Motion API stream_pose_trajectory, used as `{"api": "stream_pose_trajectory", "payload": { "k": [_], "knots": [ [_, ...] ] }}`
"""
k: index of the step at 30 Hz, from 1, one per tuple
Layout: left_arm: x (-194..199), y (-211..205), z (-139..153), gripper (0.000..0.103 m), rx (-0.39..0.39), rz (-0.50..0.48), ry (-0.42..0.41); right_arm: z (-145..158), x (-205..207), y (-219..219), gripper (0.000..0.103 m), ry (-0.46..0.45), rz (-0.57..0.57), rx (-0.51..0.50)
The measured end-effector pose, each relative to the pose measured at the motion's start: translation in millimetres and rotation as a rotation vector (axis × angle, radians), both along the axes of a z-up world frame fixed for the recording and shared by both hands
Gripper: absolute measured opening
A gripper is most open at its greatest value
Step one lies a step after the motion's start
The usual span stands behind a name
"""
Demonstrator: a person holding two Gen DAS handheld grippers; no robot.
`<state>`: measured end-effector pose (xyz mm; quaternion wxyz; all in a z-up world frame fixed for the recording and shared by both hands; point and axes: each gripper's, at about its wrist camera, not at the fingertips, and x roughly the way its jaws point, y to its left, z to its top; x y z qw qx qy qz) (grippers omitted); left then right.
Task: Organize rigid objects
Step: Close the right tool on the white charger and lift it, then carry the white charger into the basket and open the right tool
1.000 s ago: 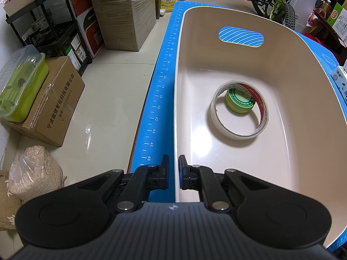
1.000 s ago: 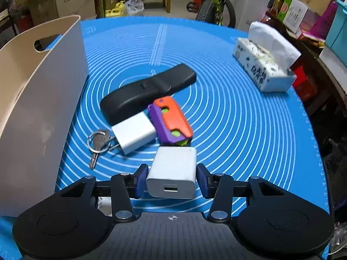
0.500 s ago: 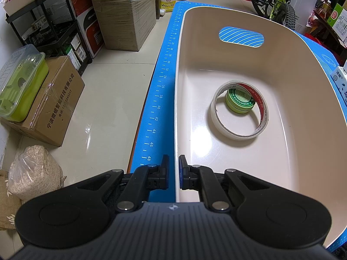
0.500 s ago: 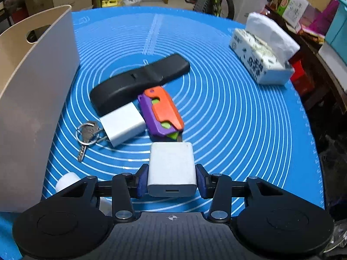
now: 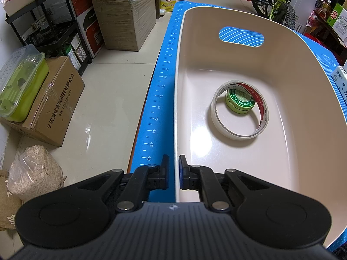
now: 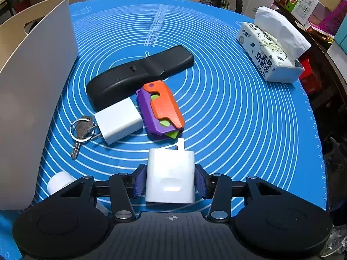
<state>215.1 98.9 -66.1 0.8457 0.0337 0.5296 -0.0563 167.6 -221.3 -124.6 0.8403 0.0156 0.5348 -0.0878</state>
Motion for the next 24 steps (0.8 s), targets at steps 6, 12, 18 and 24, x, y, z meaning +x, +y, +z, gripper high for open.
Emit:
{"api": "stream_pose_trajectory", "payload": {
  "k": [6,12,18,24],
  "knots": [
    [-0.3,0.2,-0.1,0.012,0.001,0.000,-0.001,1.4,-8.0,0.2,0.051,-0.038,0.011,-0.002],
    [-0.4,0.5,-0.4,0.012,0.001,0.000,-0.001,30.4,-12.6,3.6,0.051,-0.130,0.007,-0.033],
    [-0.5,0.8,-0.4,0.012,0.002,0.000,-0.001,83.6,-2.2,17.5,0.051,-0.272,0.052,-0.027],
    [-0.4,0.8,-0.4,0.012,0.000,0.000,0.000,125.3,19.0,53.0,0.051,-0.381,0.167,0.001]
  ]
}}
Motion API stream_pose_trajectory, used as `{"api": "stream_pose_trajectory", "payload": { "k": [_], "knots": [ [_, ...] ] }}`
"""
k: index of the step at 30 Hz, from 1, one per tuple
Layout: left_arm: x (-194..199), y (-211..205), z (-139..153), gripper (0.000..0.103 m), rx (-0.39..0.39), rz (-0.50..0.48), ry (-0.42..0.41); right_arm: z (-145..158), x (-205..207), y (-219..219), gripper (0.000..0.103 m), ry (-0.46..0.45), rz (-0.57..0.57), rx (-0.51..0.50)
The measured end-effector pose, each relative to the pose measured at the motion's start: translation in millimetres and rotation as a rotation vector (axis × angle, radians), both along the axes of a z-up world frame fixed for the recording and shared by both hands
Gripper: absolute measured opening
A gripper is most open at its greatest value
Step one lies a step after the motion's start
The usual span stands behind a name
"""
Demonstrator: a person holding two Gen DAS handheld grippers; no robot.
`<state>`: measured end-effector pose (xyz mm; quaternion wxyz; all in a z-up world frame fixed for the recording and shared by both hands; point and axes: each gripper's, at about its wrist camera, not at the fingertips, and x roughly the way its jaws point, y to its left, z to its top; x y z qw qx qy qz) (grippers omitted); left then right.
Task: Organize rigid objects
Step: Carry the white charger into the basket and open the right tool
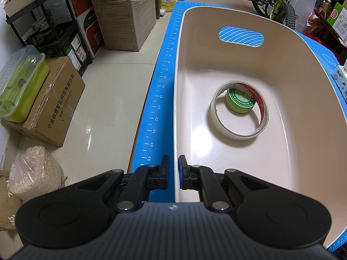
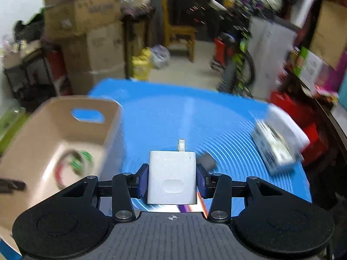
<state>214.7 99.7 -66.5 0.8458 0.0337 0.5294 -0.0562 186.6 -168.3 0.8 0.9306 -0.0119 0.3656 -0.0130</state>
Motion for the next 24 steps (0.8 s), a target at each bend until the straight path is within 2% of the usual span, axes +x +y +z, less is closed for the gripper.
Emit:
{"api": "stream_pose_trajectory", "payload": {
  "k": [4,9,18,24],
  "knots": [
    [-0.1,-0.3,0.0,0.012,0.000,0.000,0.000,10.7,18.0,31.8,0.051,-0.014,0.113,0.004],
    [0.0,-0.3,0.0,0.012,0.000,0.000,0.000,4.2,41.2,76.5,0.051,0.015,0.247,-0.017],
    [-0.7,-1.2,-0.7,0.012,-0.005,0.001,0.000,-39.2,67.4,136.5,0.051,0.205,0.390,-0.054],
    [-0.6,-0.5,-0.8,0.012,-0.006,0.002,0.000,-64.0,63.3,150.3,0.051,0.307,0.406,-0.068]
  ]
}}
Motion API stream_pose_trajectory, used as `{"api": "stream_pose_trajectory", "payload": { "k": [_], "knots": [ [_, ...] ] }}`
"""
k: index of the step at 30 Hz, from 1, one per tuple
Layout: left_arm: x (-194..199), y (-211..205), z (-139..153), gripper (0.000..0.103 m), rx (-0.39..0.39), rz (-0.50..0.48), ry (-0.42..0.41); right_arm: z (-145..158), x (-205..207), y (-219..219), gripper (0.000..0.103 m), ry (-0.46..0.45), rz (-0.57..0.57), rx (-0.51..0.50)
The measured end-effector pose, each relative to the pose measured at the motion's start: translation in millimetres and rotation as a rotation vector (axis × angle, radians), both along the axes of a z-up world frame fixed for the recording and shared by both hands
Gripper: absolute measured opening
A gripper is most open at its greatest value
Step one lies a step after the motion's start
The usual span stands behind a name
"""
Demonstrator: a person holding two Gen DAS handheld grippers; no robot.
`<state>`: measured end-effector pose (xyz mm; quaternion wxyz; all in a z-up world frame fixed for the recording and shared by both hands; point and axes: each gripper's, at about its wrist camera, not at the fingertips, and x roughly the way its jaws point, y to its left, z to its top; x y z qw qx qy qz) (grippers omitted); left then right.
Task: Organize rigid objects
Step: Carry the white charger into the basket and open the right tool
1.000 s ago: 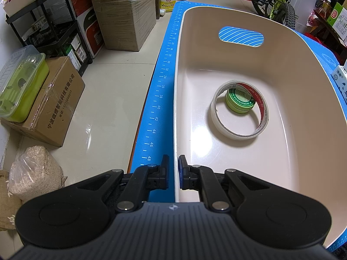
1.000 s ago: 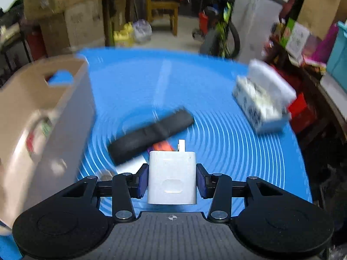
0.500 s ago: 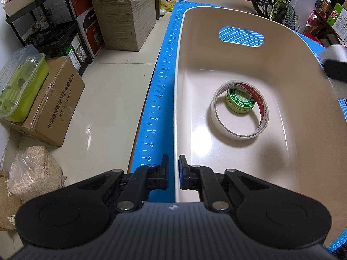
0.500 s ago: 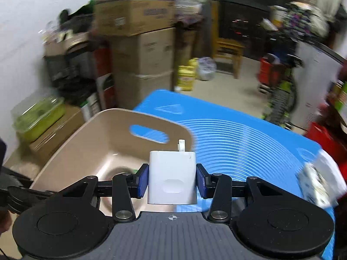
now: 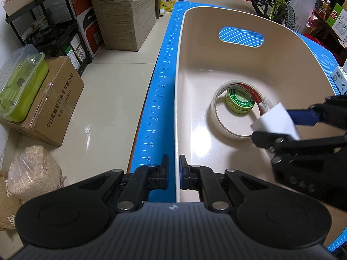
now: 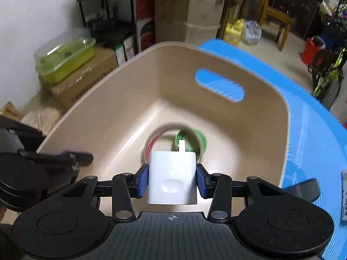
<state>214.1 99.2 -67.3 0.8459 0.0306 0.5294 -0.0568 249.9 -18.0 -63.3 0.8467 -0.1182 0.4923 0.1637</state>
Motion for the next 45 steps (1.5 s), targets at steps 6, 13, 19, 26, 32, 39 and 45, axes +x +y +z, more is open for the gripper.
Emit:
{"api": "stream_pose_trajectory", "payload": {
  "k": [6,13,19,26,32,39,45],
  "knots": [
    [0.0,-0.1,0.3,0.012,0.000,0.000,0.000,-14.3,2.3,6.2,0.051,0.062,0.018,-0.038],
    [0.0,-0.1,0.3,0.012,0.000,0.000,0.000,-27.8,2.9,12.7,0.051,0.110,0.034,-0.072],
    [-0.2,-0.2,0.2,0.012,0.004,-0.001,0.000,-33.4,5.3,16.7,0.051,0.137,0.036,-0.088],
    [-0.4,0.3,0.2,0.012,0.003,-0.001,0.000,-41.0,8.6,22.6,0.050,0.180,0.050,-0.117],
    [-0.9,-1.0,-0.8,0.012,0.008,-0.001,0.001,-42.6,10.2,20.4,0.058,0.200,0.033,-0.114],
    [-0.7,-0.9,-1.0,0.012,0.008,-0.001,0.001,-20.3,2.1,6.9,0.068,0.148,0.012,-0.066],
    [-0.6,-0.9,-0.9,0.012,0.008,-0.001,0.001,21.9,-13.4,-21.1,0.071,0.046,-0.034,0.022]
  ]
}}
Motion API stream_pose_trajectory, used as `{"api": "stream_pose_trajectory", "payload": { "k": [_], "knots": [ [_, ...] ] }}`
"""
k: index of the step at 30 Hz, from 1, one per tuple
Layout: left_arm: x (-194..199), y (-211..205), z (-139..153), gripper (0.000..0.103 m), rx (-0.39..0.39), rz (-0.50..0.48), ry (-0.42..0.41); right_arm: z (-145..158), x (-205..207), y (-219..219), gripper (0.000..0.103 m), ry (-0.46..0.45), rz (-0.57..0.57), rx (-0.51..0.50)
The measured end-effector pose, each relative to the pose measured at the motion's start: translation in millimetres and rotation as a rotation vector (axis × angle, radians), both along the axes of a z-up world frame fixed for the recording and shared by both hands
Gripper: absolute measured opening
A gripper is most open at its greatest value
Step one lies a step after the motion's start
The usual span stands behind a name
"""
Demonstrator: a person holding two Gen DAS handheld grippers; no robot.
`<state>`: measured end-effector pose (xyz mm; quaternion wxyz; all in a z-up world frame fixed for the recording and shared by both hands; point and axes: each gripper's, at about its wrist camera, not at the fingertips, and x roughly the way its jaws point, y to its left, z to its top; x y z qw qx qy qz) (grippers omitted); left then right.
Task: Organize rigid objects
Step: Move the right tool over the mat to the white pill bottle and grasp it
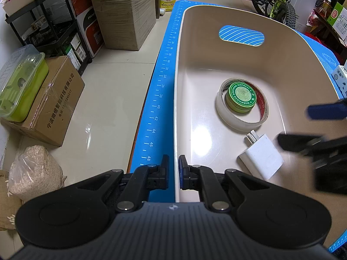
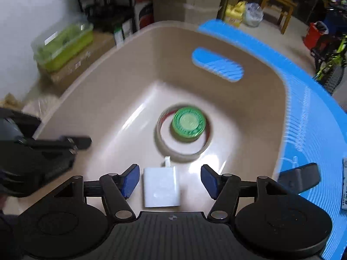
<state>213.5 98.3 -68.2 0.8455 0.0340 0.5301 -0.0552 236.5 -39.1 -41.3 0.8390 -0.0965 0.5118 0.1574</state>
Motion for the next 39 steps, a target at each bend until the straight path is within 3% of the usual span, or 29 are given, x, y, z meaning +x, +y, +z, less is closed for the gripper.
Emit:
{"api": "stream_pose_trajectory", "payload": {
  "k": [7,16,23,29,39],
  "knots": [
    [0.0,0.0,0.1,0.012,0.000,0.000,0.000,35.4,-23.0,-47.6,0.073,-0.114,-0.098,0.041],
    [0.1,0.1,0.1,0.012,0.001,0.000,0.000,42.8,-47.4,-117.8,0.073,-0.180,-0.267,0.013],
    [0.3,-1.3,0.3,0.012,0.014,-0.002,-0.002,3.0,-62.4,-148.1,0.073,-0.090,-0.311,-0.035],
    [0.3,-1.9,0.5,0.012,0.013,-0.001,-0.001,-32.7,-75.3,-146.0,0.073,0.024,-0.252,0.020],
    [0.8,-2.1,0.8,0.012,0.008,0.001,-0.001,-65.5,-84.6,-123.4,0.071,0.086,-0.125,0.023]
  ]
}}
